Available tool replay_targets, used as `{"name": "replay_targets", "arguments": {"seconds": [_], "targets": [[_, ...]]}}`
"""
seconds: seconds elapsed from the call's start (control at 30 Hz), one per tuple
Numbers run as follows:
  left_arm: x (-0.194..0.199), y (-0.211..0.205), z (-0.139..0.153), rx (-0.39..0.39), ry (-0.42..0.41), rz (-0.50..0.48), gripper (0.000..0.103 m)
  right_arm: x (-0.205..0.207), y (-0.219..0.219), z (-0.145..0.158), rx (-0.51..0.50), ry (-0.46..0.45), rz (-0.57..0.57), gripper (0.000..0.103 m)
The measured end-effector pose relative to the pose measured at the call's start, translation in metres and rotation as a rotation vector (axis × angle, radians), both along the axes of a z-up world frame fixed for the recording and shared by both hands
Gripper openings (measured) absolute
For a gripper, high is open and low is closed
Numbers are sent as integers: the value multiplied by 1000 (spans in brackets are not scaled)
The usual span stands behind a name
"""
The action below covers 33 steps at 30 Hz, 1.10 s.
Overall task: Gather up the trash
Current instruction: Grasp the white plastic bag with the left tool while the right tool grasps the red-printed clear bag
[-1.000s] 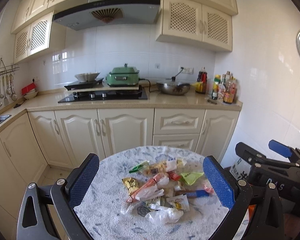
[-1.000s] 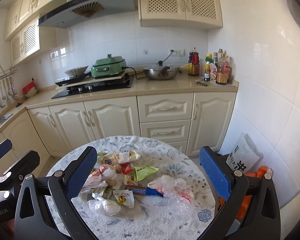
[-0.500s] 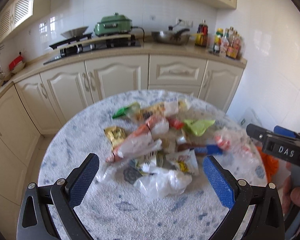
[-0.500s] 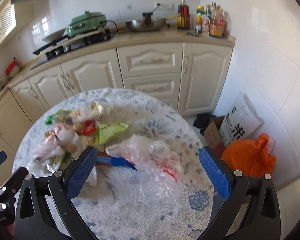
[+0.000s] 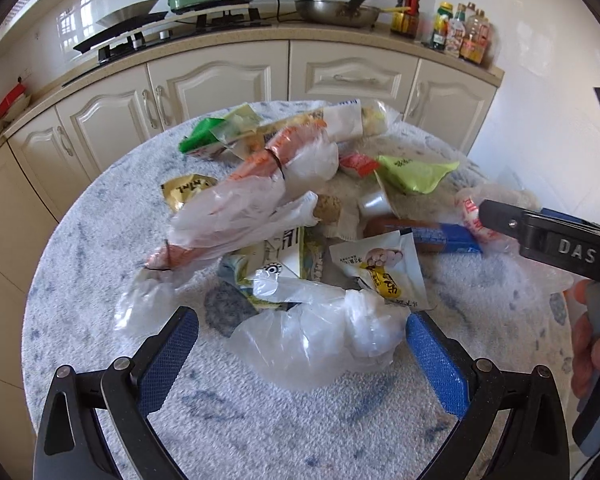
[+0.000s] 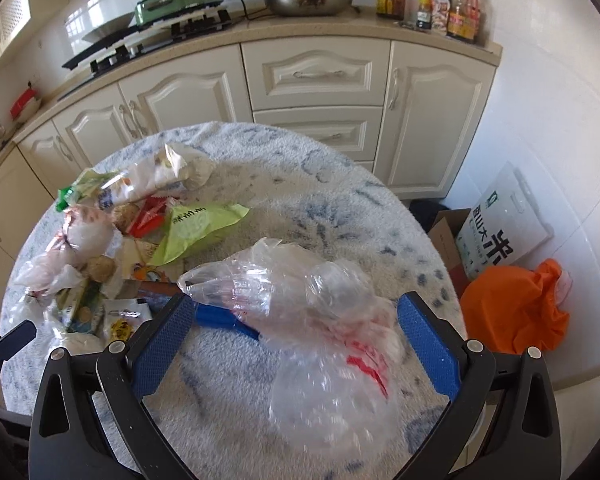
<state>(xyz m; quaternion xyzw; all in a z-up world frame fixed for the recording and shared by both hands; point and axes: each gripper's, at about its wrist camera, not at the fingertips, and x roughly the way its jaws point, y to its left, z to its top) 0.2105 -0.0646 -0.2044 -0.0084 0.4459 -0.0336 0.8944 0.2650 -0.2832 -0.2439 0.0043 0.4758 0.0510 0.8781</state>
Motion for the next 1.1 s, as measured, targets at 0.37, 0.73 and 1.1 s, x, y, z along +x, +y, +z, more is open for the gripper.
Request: {"name": "replay_targets", "arguments": {"seconds": [0.37, 0.73, 1.1], "targets": [[19, 3, -33, -65, 39, -54, 51, 8, -18, -22, 75, 37, -6, 59], [-1, 25, -45, -108, 31, -53, 41, -21, -24, -10, 148, 18, 15, 43], [-24, 20, -21, -97, 37, -47, 41, -16, -15, -2, 63, -42, 39, 79]]}}
